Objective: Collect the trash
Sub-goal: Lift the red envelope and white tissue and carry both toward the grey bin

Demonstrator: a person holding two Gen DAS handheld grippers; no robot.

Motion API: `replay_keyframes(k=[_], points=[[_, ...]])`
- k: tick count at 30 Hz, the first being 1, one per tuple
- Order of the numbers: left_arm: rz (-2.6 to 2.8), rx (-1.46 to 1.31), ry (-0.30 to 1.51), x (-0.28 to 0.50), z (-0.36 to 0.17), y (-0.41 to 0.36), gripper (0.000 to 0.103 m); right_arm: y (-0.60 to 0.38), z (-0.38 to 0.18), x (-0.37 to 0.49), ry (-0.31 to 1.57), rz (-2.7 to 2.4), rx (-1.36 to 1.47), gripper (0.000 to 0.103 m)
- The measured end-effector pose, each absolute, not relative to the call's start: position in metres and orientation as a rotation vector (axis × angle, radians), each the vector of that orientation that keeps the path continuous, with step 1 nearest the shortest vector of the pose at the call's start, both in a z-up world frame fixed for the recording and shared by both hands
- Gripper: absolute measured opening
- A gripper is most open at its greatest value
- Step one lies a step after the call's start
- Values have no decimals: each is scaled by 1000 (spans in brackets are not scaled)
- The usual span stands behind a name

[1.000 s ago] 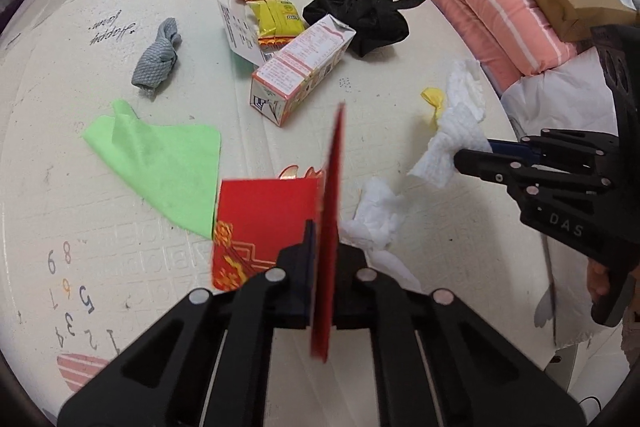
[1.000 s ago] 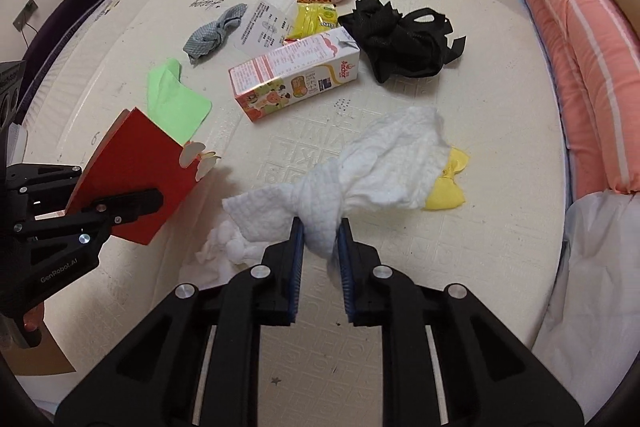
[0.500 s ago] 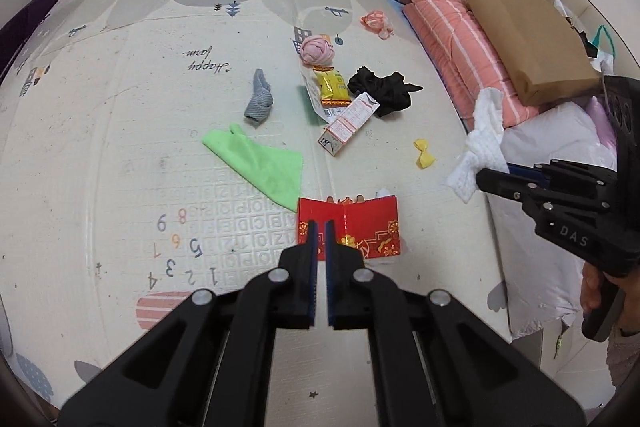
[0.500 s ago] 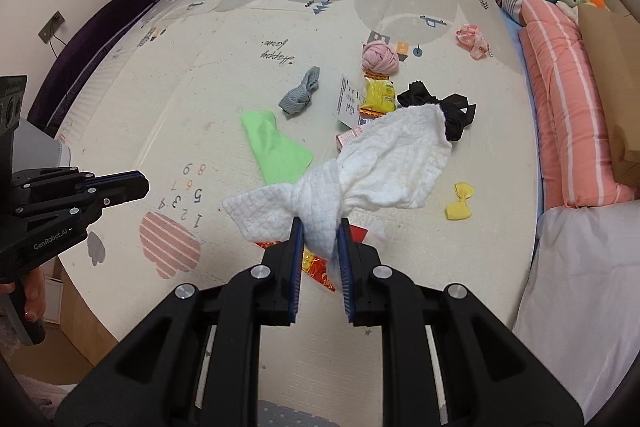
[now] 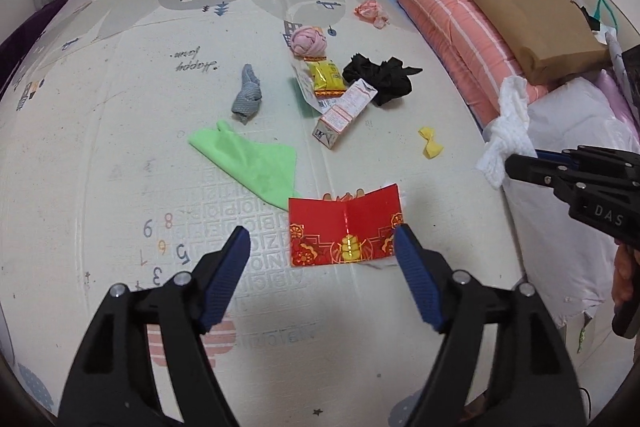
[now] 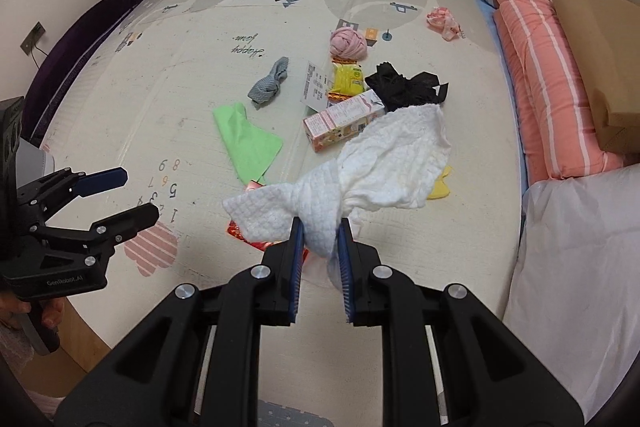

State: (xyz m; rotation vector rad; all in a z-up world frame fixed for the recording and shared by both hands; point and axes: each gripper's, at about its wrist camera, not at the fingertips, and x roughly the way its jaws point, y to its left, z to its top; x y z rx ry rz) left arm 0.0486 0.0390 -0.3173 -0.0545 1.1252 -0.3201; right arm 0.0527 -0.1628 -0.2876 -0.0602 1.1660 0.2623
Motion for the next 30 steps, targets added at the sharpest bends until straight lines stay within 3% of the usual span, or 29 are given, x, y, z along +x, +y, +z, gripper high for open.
replay_keyframes(k=[10, 19, 21, 23, 24, 25, 30], points=[[-348, 80, 1144, 54, -395, -56, 74, -219, -331, 63, 1194, 221, -37, 16], [-244, 165, 1170, 61, -460, -85, 72, -237, -365, 70, 1226, 247, -40, 16], [-228, 141, 1174, 63, -464, -80, 58, -237, -371, 71, 1232, 256, -41, 16], [-217, 118, 1195, 66, -468, -74, 29, -235, -376, 72, 1241, 267, -41, 16], [-207, 112, 1192, 67, -468, -71, 26, -233, -378, 72, 1245, 272, -42, 16], [-199, 112, 1184, 68, -466, -68, 14, -231, -379, 72, 1249, 277, -45, 16], [-204, 53, 1163, 73, -444, -47, 5, -216, -373, 73, 1251, 300, -53, 16]])
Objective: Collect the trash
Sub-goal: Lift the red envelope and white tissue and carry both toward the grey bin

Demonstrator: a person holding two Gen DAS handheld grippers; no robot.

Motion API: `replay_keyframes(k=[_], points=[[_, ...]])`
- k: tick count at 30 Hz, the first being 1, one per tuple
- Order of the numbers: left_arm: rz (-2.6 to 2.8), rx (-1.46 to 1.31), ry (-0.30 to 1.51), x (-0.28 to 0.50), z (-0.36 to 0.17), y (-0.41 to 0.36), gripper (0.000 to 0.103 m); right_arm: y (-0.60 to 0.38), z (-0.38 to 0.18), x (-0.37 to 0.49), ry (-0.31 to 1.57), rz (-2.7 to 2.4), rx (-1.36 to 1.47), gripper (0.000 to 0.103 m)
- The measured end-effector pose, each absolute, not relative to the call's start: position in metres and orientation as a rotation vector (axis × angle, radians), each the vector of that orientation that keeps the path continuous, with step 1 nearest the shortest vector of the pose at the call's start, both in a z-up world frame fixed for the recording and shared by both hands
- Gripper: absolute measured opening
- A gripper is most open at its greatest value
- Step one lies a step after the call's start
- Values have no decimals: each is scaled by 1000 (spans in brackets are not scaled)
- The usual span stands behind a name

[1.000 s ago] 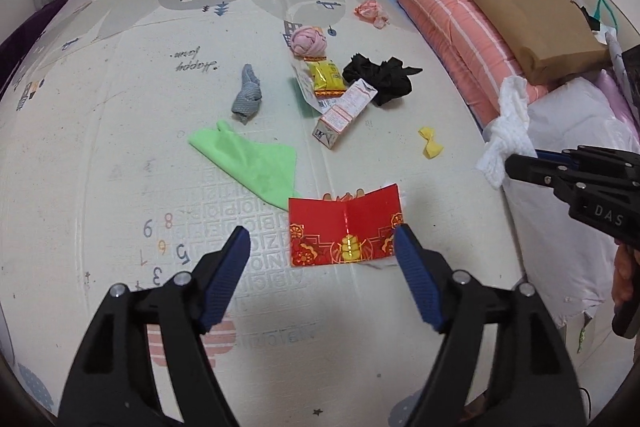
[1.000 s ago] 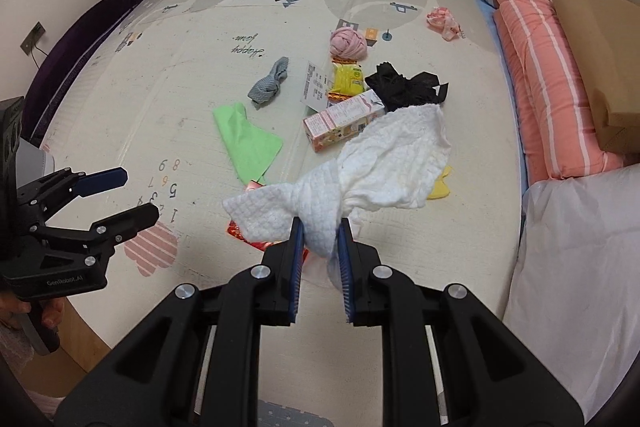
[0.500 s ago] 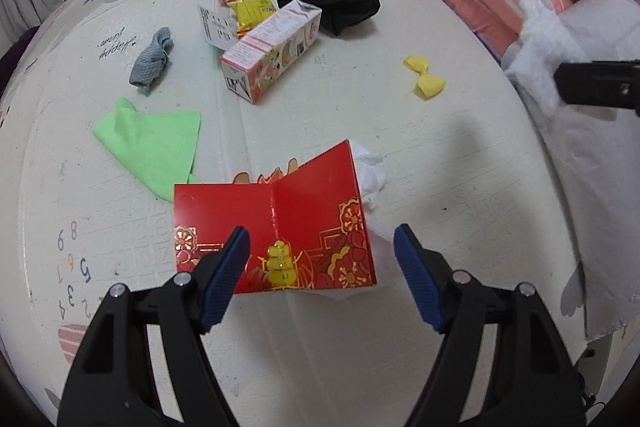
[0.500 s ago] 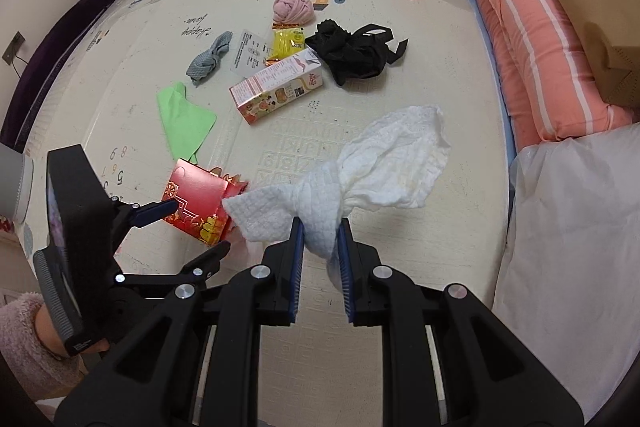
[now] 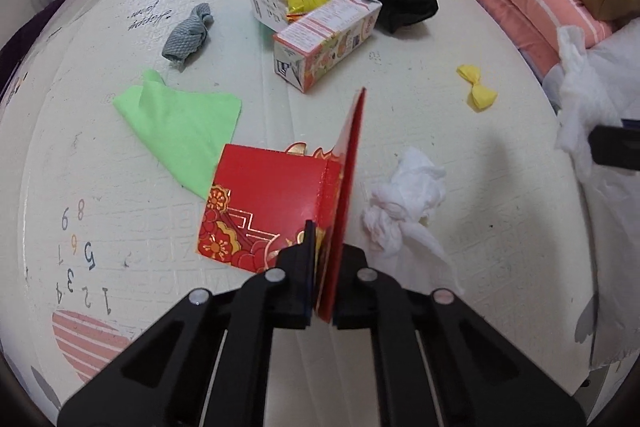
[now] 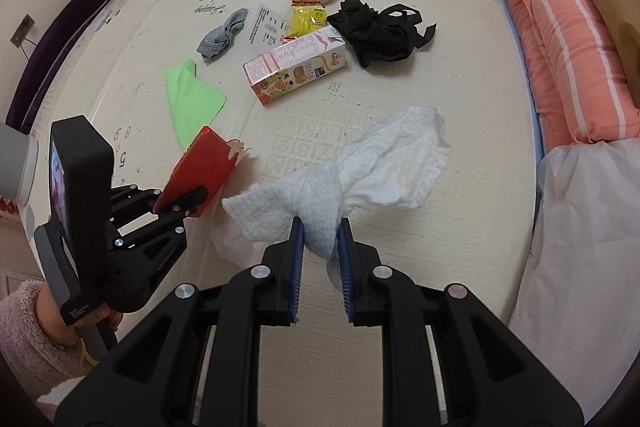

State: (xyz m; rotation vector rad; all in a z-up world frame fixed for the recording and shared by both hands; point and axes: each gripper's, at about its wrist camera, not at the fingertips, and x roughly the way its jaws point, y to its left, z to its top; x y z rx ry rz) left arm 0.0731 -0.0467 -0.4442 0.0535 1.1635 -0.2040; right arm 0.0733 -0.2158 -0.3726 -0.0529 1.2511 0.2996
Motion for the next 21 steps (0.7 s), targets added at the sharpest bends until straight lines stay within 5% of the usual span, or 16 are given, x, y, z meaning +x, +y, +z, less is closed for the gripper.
replay_keyframes(k=[21], points=[[-144, -38, 1052, 27, -222, 118, 4, -66, -208, 39, 1134, 417, -95, 16]])
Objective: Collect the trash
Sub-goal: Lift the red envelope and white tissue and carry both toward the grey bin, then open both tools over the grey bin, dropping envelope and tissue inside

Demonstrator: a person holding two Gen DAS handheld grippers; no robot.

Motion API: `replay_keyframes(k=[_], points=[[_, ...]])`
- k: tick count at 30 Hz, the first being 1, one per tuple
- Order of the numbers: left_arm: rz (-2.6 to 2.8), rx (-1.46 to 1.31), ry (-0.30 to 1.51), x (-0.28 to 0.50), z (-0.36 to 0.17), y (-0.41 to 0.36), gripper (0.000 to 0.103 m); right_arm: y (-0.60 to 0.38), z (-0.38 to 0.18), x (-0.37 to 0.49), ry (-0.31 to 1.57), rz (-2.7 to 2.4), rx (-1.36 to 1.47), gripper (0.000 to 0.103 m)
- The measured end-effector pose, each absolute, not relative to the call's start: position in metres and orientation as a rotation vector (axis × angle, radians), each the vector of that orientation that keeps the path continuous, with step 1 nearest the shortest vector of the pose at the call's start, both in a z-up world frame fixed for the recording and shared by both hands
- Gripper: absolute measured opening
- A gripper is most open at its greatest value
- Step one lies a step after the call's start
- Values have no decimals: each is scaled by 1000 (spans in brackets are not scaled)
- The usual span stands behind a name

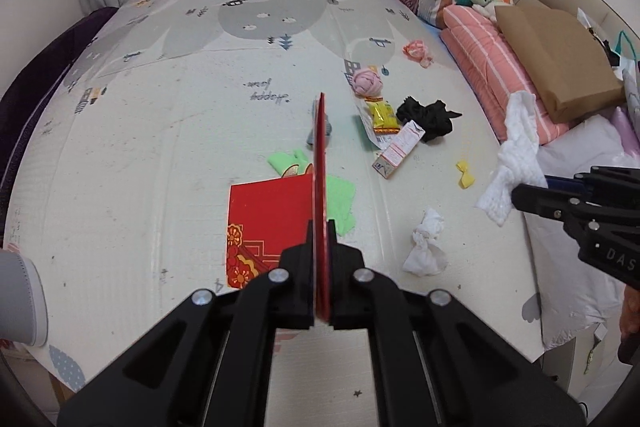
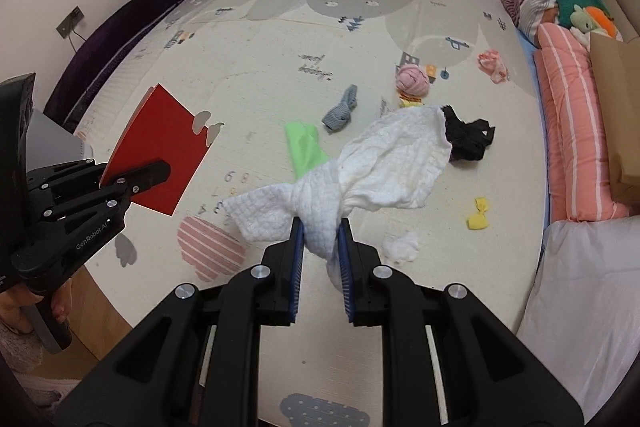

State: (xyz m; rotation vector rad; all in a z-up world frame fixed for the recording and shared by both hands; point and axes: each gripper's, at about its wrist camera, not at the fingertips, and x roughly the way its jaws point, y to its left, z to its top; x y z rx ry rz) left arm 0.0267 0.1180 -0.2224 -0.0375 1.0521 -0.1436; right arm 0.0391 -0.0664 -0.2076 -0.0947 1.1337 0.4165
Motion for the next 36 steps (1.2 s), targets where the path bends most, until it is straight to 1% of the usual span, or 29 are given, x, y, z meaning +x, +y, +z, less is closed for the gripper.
replay_keyframes(k=[7, 14, 19, 23, 27, 32, 36], points=[[39, -111, 1017, -22, -160, 186, 4, -7, -148, 21, 1064, 613, -113, 16], [294, -241, 963, -83, -117, 253, 4, 58, -109, 9, 994, 839, -194, 16], [452, -318, 884, -129, -89, 316, 4, 133, -91, -7, 941, 989, -281, 16], [573, -385, 832, -167, -74, 387, 4, 219, -76, -23, 908, 1122, -318, 16], [653, -404, 790, -194, -64, 477, 4, 328, -60, -44, 855, 1241, -360, 16], [691, -410, 774, -202, -59, 596, 4, 482, -48, -61, 823, 1342, -376, 16], [698, -417, 783, -200, -68, 670, 4, 587, -51, -68, 836, 1402, -408, 16]])
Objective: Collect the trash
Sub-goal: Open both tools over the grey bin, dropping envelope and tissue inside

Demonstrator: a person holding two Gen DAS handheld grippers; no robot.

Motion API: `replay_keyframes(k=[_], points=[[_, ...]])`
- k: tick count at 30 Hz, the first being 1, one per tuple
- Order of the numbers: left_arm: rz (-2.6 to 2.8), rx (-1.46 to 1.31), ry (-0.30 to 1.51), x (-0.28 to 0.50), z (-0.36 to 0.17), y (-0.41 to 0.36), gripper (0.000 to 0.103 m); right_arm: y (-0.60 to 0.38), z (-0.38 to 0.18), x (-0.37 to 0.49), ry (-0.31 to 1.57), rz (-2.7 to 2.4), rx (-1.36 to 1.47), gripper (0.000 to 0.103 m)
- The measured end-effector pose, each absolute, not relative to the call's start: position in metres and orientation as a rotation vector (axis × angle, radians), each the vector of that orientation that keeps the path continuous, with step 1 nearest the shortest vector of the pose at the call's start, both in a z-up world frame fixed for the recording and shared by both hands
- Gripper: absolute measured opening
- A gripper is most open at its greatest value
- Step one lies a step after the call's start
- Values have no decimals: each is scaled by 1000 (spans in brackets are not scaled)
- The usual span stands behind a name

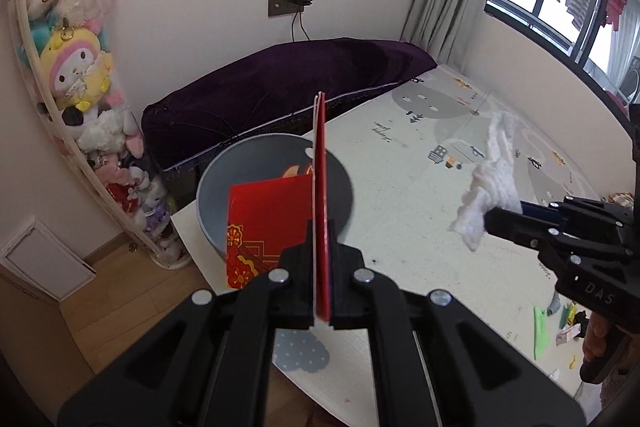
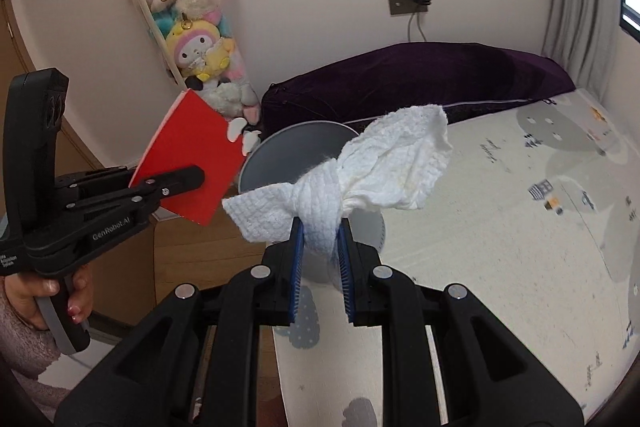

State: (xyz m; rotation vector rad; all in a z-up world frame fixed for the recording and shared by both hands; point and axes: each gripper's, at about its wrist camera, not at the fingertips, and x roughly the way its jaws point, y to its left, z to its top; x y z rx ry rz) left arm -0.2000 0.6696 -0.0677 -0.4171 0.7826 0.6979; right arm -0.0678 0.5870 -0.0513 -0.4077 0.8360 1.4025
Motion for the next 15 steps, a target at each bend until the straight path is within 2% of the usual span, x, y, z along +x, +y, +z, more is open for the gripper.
replay_keyframes(k=[5, 6, 8, 9, 10, 12, 13, 14, 15], points=[[700, -434, 801, -196, -89, 731, 5, 667, -70, -73, 863, 1443, -503, 16], [703, -445, 801, -196, -93, 739, 8, 679, -75, -73, 874, 1446, -520, 16], [693, -470, 810, -198, -102, 754, 9, 697, -84, -76, 893, 1448, -552, 21], [690, -482, 815, -198, -106, 763, 9, 704, -89, -77, 896, 1447, -566, 30], [691, -493, 818, -200, -109, 769, 14, 709, -92, -78, 892, 1443, -579, 41], [695, -509, 814, -203, -112, 776, 39, 716, -94, -78, 884, 1430, -596, 48], [702, -512, 802, -205, -111, 778, 58, 720, -95, -78, 881, 1426, -598, 48], [708, -511, 788, -207, -108, 777, 68, 721, -94, -77, 881, 1420, -595, 48], [708, -511, 780, -208, -107, 778, 69, 721, -93, -76, 883, 1414, -590, 49]])
